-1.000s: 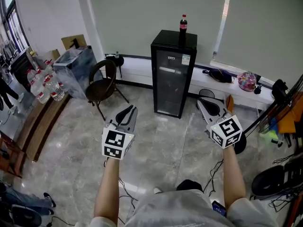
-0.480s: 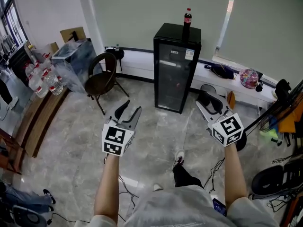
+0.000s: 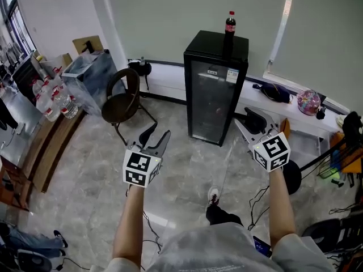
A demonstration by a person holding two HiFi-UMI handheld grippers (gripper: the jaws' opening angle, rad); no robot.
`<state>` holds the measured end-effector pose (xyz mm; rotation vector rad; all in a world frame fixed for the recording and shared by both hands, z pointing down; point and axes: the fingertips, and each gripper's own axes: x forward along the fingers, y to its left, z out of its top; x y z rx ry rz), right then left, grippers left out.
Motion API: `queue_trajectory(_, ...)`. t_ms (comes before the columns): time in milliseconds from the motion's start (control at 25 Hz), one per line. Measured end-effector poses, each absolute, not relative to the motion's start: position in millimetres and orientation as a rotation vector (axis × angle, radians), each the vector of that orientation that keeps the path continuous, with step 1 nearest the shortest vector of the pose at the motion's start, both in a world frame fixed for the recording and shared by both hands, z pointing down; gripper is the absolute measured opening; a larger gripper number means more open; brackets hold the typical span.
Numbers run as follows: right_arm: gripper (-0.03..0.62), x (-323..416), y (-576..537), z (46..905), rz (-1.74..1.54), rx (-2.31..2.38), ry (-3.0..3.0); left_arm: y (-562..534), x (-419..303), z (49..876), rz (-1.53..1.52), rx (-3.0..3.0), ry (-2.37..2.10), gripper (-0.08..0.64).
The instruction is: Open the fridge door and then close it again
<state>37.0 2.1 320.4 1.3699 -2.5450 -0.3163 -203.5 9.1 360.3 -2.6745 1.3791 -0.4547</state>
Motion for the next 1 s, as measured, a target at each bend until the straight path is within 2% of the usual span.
queue_trajectory(520, 0.164, 132.5, -154.7, 314.9, -0.275, 1.325, -2.638, -137.3, -126.5, 373.1, -0.506, -2.662, 1.527, 0.160)
queue_trajectory(1000, 0.173, 138.0, -258.2, 347.4, -0.267, 1.150, -2.527, -217.6, -121.4, 411.6, -0.537, -2.714, 1.636, 0.160)
